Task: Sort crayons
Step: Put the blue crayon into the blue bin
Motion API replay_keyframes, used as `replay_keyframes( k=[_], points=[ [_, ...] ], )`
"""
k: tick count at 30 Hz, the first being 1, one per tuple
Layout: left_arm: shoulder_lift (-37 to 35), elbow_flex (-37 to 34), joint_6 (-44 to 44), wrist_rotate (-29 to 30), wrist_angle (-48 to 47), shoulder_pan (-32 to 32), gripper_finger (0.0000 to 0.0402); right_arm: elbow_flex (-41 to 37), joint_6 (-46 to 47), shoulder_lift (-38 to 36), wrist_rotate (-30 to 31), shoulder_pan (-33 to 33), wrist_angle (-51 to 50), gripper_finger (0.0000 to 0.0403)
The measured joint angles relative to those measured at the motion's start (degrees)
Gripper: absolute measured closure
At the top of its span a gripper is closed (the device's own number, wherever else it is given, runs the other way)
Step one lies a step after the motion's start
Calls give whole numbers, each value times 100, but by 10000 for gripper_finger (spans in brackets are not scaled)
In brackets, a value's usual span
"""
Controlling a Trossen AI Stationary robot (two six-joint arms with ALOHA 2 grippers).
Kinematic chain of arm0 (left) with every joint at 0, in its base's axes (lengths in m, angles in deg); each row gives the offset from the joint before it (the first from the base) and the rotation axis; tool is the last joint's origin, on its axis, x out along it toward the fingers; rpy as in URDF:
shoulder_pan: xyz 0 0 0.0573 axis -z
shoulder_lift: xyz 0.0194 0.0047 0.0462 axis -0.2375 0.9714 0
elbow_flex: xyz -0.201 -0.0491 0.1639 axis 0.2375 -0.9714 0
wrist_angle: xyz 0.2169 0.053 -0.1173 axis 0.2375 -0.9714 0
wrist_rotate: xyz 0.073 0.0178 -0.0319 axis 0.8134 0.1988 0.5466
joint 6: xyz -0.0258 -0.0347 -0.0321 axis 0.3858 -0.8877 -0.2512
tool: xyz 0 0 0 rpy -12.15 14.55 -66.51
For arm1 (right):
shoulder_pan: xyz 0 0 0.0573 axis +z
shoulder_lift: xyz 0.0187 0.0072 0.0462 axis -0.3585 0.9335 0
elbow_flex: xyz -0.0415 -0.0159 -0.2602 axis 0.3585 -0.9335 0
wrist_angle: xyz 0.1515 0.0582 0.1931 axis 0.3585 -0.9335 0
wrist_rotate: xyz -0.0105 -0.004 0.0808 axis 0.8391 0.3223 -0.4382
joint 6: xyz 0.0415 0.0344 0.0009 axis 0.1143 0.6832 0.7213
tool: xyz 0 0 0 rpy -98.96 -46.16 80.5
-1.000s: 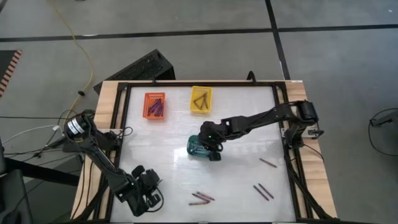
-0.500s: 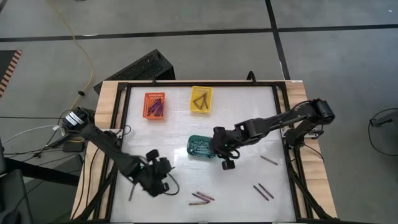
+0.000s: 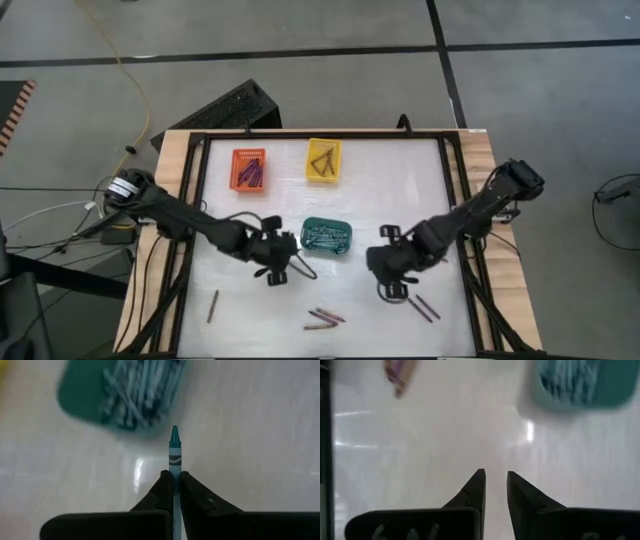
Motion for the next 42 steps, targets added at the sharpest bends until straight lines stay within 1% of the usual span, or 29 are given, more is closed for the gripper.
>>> replay_keyframes(
  k=[4, 8, 13, 18, 22, 25, 31, 34, 38, 42],
  points=[
    [0, 275, 734, -84, 55, -354, 401, 0, 1049, 0, 465, 477, -746, 330],
    [8, 468, 1389, -496, 77, -760, 401, 0, 2211, 0, 782, 949, -1563, 330],
    [253, 614, 1981, -810, 116, -1158, 401, -138, 3447, 0, 810, 1573, -2174, 330],
    [442, 822, 2442, -1154, 542, -1341, 401, -419, 4852, 0, 759, 2257, -2722, 330],
    [675, 1182, 2762, -1347, 540, -1442, 401, -573, 6020, -4, 570, 2841, -3250, 328],
    [983, 1464, 2962, -1624, 497, -1535, 401, -639, 6681, -15, 450, 3254, -3524, 315],
    [1591, 1853, 3117, -1817, 187, -1739, 400, -1137, 7676, -306, 436, 3976, -3449, 271],
    [1800, 1944, 3118, -1911, 150, -1783, 390, -1522, 8020, -535, 436, 4261, -3214, 256],
    [1852, 2016, 3118, -1927, 121, -1767, 371, -2107, 8236, -907, 438, 4480, -2716, 249],
    [1849, 2019, 3064, -1937, 84, -1776, 356, -2655, 8247, -1218, 442, 4434, -2316, 250]
  ],
)
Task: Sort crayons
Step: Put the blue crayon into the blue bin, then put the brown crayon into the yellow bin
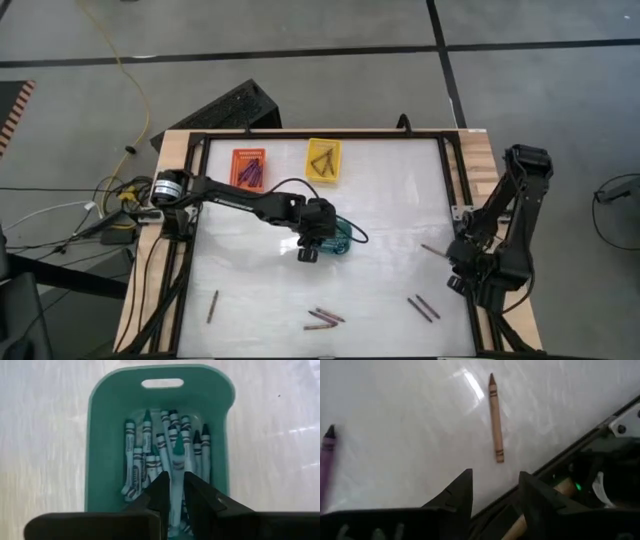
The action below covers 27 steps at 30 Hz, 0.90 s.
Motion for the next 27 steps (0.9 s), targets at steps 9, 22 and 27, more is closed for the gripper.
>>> replay_keyframes(
  k=[9, 22, 27],
  points=[
    [0, 0, -72, -262, -26, -35, 312, -182, -160, -259, 447, -389, 450, 253],
    [0, -2, -232, -472, -35, -63, 243, -177, -1588, -262, 307, -2519, 977, 253],
    [0, -4, -216, -511, -35, -63, 241, -177, -2572, -157, -545, -3484, 967, 253]
  ],
)
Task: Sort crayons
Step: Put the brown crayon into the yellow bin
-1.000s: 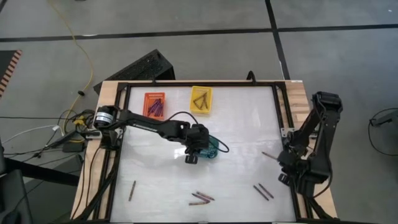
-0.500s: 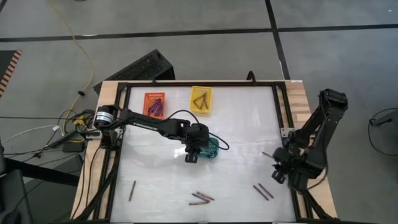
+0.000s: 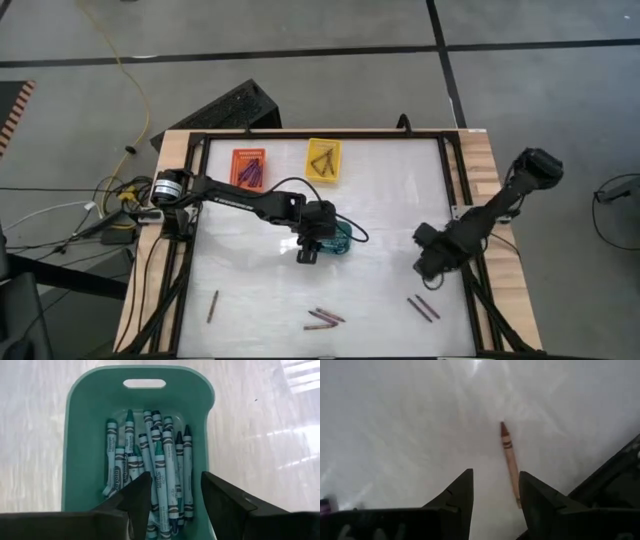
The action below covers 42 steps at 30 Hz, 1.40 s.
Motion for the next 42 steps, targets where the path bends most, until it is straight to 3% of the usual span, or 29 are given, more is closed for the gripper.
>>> replay_keyframes(
  k=[9, 17, 22, 30, 36, 42],
  points=[
    [0, -2, 134, -75, 0, 7, 241, 2, -1656, 79, -1090, -1396, 347, 253],
    [-2, -4, 193, -288, 0, 7, 241, 2, -2597, 95, -1615, -2549, 373, 253],
    [-4, -4, 223, -300, 4, 7, 241, 2, -3197, 495, -1879, -3085, 250, 253],
    [-7, -4, 271, -355, 1, 11, 241, 4, -4063, 1683, -2306, -3547, 241, 253],
    [-7, -4, 360, -361, 0, 11, 241, 4, -4769, 2031, -2689, -3746, 363, 254],
    [-7, -4, 397, -361, 2, 11, 241, 7, -5097, 2268, -2867, -4040, 398, 292]
  ],
)
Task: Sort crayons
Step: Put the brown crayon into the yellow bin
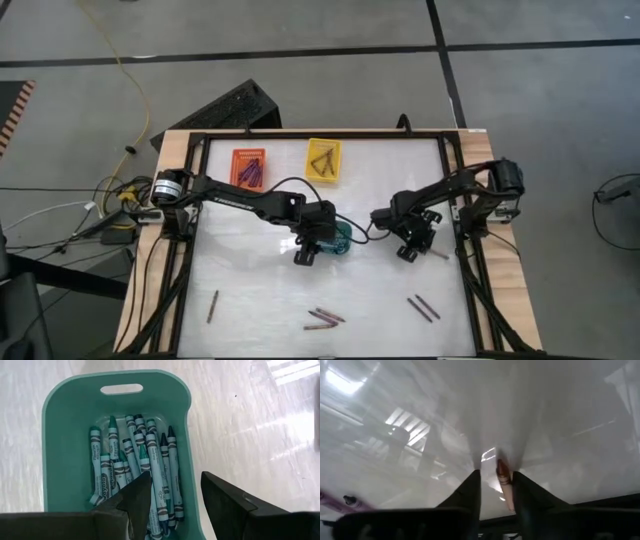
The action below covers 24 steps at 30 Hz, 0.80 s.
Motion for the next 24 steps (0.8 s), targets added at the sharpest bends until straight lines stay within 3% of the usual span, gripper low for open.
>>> replay_keyframes(
  k=[9, 16, 24],
  points=[
    [0, 0, -79, -4, -90, 2, 236, -7, -96, 47, -180, -111, 321, 391],
    [0, 73, -104, 41, -413, 62, 203, -7, -97, 47, -184, -109, 363, 398],
    [0, 841, -99, 1010, -1550, 257, 196, 448, -249, 54, -38, 99, 454, 402]
  ],
)
